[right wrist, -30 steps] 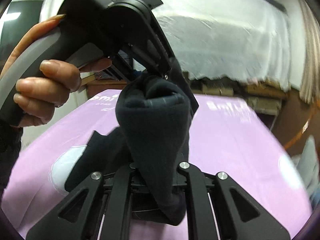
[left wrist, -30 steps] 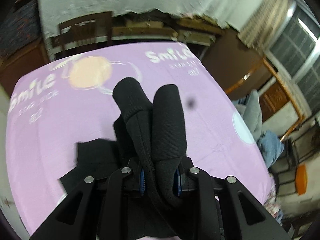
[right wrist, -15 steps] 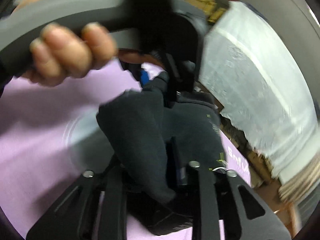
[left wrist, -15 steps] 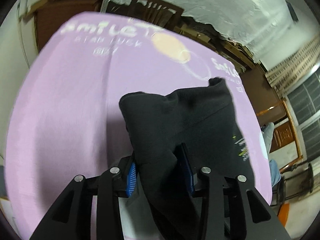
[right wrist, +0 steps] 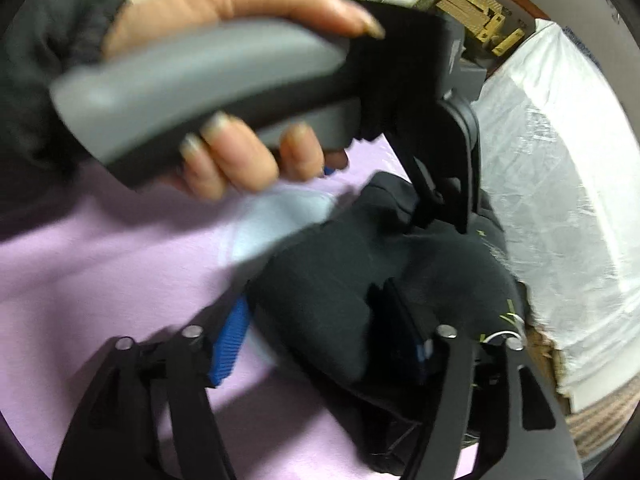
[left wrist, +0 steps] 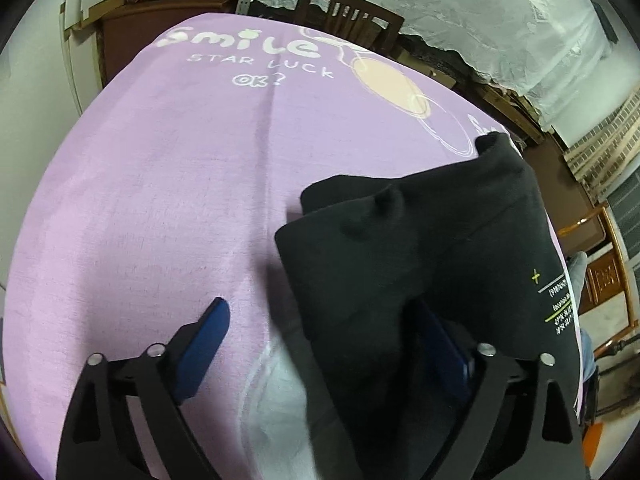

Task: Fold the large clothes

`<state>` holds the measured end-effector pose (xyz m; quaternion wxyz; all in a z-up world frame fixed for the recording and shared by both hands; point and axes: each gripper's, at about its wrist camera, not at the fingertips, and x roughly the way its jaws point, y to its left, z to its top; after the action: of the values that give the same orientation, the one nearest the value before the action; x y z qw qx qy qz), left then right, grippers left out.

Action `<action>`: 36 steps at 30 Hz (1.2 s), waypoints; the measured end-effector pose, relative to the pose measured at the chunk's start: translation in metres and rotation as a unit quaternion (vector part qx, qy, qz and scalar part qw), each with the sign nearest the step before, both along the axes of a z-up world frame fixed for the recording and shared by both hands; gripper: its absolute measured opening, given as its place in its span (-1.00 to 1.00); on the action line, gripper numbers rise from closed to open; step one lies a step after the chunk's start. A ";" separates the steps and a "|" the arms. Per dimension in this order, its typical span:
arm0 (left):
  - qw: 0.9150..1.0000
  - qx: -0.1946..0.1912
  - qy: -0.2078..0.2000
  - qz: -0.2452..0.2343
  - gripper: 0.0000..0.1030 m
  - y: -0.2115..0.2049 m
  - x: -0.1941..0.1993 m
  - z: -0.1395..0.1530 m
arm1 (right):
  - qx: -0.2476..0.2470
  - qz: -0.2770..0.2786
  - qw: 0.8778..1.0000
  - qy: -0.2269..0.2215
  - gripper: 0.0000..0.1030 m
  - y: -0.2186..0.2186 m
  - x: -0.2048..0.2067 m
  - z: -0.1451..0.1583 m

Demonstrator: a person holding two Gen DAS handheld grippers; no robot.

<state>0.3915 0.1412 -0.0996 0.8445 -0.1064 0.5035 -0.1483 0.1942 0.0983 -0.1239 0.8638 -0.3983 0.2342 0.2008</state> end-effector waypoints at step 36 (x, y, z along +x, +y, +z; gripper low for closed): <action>0.975 0.164 -0.146 0.040 0.88 -0.052 -0.058 0.034 | 0.417 -0.127 0.887 0.152 0.29 -0.166 0.096 0.079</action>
<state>0.3336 0.0890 -0.0654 0.9200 0.0361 0.3878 -0.0439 0.2903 -0.0680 -0.0451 0.9224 0.0673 0.3055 0.2265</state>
